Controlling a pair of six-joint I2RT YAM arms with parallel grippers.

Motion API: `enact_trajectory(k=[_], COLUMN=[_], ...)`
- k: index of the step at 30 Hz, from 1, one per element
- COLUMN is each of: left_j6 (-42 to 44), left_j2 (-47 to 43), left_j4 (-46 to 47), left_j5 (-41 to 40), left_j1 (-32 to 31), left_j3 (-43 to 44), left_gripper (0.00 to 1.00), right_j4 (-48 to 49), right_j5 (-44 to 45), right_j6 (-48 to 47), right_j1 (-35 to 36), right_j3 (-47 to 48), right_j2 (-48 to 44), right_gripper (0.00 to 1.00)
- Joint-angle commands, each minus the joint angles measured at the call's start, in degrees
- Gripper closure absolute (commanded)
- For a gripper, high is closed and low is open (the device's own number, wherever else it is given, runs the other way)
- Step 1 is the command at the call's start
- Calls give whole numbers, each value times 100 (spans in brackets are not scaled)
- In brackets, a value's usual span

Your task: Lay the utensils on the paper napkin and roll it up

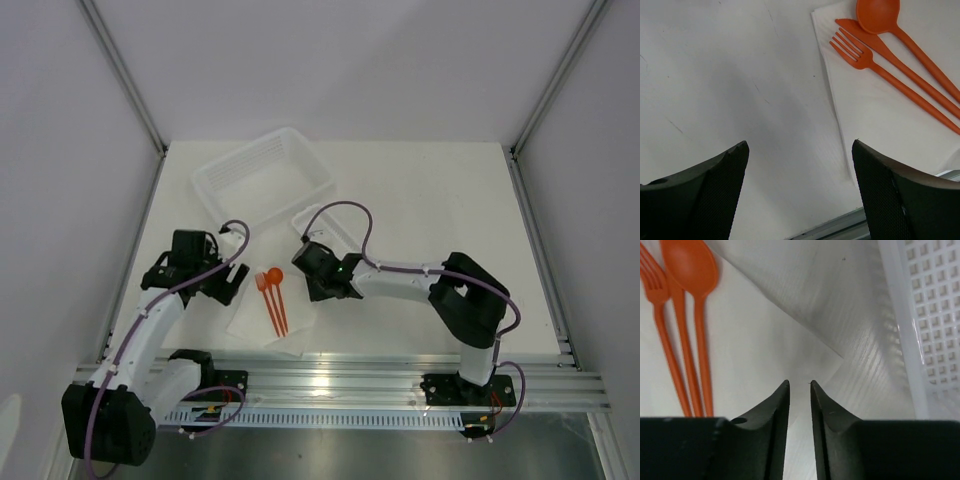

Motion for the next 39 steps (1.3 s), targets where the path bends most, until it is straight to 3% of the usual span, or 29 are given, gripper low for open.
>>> enact_trajectory(k=[1,4,6,11,13,23,30,39], left_j6=[22,-14,4,101,92,30,21,-5], left_j2=[53,-16,-131,-289,-254,-272,-280,-325], left_j4=[221,283,300,423,458,520,485,459], left_j5=[160,151,133,98,37,-34,-60,-69], left_j1=[-127,-136,-136,-136,-136,-136,-136,-136], left_j3=[15,-64,-99,-319,-336,-381,-407,-372], left_gripper=[13,13,13,12,12,12,12,12], right_j4=[-349,-552,-404,63,352,740,1548,1864], right_j5=[216,235,-27,-617,-766,-697,-1039,-943], right_j6=[-342,-413,-282,438,702,1143,1195,1143], right_j1=[48,223,364,846,1005,1507,1516,1498], right_j3=[586,526,-16,-1231,-1565,-1803,-1769,-1725], right_j2=[-592,-987,-1364,-1744,-1718,-1235,-672,-909], right_gripper=[72,70,72,97,100,100,100,100])
